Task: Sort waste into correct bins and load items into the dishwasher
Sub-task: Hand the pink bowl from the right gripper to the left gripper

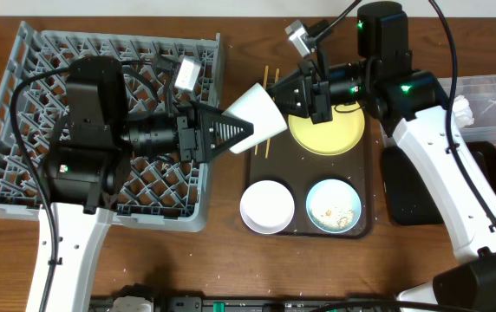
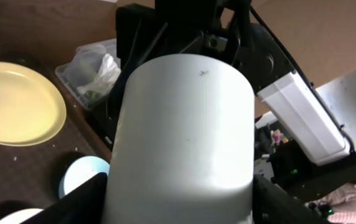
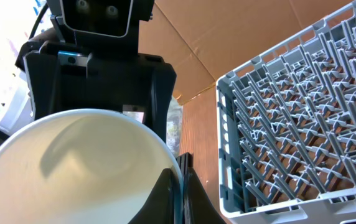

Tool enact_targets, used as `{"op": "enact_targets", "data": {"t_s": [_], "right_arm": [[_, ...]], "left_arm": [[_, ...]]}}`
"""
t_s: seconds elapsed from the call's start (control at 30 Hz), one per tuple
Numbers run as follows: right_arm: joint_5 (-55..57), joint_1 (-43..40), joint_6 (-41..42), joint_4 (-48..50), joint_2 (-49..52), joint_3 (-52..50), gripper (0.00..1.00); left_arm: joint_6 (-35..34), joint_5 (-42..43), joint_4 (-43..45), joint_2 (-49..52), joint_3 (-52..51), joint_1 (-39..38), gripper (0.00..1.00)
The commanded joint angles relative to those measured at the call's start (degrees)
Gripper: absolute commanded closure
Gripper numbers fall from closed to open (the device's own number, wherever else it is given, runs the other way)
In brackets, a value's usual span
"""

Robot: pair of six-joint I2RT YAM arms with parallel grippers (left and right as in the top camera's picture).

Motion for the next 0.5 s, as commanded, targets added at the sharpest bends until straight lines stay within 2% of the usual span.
{"op": "enact_targets", "data": {"t_s": [0.0,0.13,0.27,0.3,0.37,0.47], "right_arm": [[1.2,0.4,2.2,1.2,-0.8,0.8,0.99],[1.2,0.4,2.3,1.3,-0.8,0.8,0.99],[2.6,-0.3,2.4,1.3,-0.8,0.8,0.96],[3.5,-0.7,2.4,1.2,-0.8,0.8,0.87],[6.8,-1.9,2.9,0.4,-0.9,0.8,0.63],[16.3,-4.4,3.2,-3.6,-0.9,0.8,0.45]], "left_arm": [[0.0,0.5,-0.3,-0.3,1.1,-0.3,0.34],[0.5,-2.1,-0.4,-0.3,1.1,-0.3,0.41],[1.8,-11.9,-4.1,-0.3,1.1,-0.3,0.43],[2.9,-14.2,-5.6,-0.3,1.1,-0.3,0.43],[4.3,-18.6,-8.5,-0.4,1.2,-0.2,0.43],[4.8,-24.2,-12.3,-0.9,1.2,1.1,0.43]]}}
